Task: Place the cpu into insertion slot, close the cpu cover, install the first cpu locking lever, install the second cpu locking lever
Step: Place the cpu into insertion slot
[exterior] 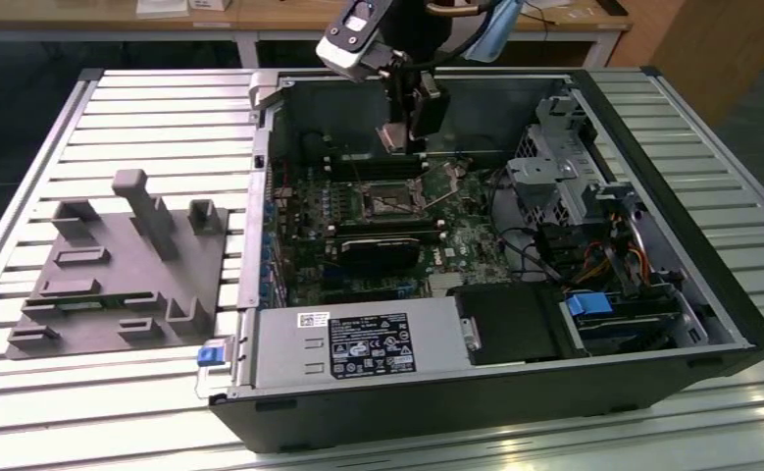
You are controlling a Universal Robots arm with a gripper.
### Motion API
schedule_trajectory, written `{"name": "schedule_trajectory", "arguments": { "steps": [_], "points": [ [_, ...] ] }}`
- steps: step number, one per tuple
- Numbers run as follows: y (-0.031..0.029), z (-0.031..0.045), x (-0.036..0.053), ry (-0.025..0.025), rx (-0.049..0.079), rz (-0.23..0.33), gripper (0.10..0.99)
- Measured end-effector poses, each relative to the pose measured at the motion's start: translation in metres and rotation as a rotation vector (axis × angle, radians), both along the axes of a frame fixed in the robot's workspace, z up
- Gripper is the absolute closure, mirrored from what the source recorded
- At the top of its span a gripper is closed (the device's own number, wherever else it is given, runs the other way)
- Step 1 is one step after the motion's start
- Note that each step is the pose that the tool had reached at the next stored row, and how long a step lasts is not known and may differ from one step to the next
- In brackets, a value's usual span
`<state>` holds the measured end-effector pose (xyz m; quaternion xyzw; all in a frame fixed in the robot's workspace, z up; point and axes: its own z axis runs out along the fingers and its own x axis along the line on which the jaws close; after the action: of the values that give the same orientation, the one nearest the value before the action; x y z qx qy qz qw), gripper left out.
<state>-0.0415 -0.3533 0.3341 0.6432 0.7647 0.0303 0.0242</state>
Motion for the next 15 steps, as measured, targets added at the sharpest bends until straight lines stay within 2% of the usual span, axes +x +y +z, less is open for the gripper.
{"name": "schedule_trajectory", "arguments": {
  "steps": [4,15],
  "points": [
    [0.0000,-0.0024,-0.0001,0.0000,0.000,-0.042,0.545],
    [0.0000,-0.0077,-0.0001,-0.0001,-0.001,-0.045,0.545]
  ]
}}
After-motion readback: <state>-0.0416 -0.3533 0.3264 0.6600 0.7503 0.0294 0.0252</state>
